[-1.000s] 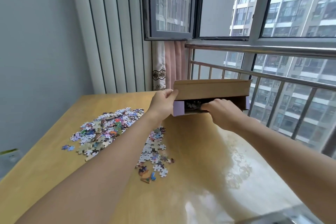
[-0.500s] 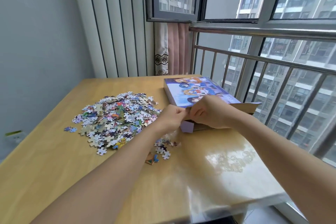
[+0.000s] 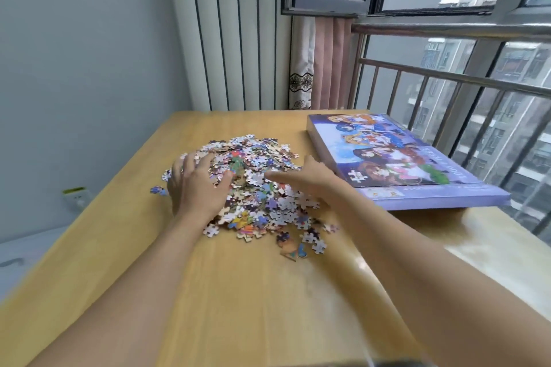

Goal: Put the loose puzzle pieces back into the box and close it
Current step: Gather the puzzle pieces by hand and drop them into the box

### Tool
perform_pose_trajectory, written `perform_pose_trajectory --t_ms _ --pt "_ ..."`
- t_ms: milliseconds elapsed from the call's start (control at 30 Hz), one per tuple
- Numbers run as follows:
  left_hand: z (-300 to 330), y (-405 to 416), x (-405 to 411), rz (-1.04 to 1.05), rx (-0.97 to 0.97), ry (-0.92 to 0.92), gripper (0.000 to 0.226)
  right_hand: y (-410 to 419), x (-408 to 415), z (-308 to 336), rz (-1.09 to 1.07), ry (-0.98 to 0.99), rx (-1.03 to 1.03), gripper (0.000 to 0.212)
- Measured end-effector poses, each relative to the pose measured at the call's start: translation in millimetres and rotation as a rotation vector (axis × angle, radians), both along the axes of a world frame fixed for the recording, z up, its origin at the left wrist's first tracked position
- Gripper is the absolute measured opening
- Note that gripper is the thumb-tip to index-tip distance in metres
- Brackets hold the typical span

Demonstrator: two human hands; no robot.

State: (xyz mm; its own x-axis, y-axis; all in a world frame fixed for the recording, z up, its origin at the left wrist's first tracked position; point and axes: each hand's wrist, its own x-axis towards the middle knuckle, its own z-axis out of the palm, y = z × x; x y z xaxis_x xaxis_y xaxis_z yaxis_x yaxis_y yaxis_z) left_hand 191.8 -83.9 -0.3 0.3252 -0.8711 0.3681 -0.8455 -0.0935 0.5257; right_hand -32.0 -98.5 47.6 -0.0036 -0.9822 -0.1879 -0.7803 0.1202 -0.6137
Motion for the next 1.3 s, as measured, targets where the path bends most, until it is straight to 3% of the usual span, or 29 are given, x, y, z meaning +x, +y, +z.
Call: perform_pose_trajectory --t_ms 67,133,200,400,533,767,967,1133,1300 --pt "-3 -4 11 0.053 0.151 0.120 0.070 -2 8 -4 0.025 -0.060 0.015 0.156" --pt "-3 -8 13 0.036 0.201 0.175 0.071 -4 11 -7 0.117 -0.037 0.012 0.143" --pt "-3 -11 12 -0.004 0.189 0.219 0.063 -5 13 -6 0.204 0.007 0.014 0.131" --pt "-3 -5 -5 -0.141 0.138 0.240 0.052 -10 22 -10 0.295 0.195 -0.043 0.132" --pt "-1 -2 -11 -0.202 0.098 0.288 0.052 -9 19 -10 0.316 0.143 -0.118 0.116" --pt "2 -3 -12 -0.268 0.059 0.423 0.051 -10 23 -16 0.368 0.092 -0.063 0.135" --pt "0 -2 -15 -0.348 0.062 0.436 0.056 -12 25 -18 0.345 -0.108 -0.141 0.099" --pt "-1 0 -19 -0.412 0.063 0.331 0.061 -13 33 -24 0.299 -0.149 -0.229 0.094" --pt "2 0 -20 -0.417 0.035 0.542 0.051 -14 37 -27 0.249 -0.184 -0.302 0.083"
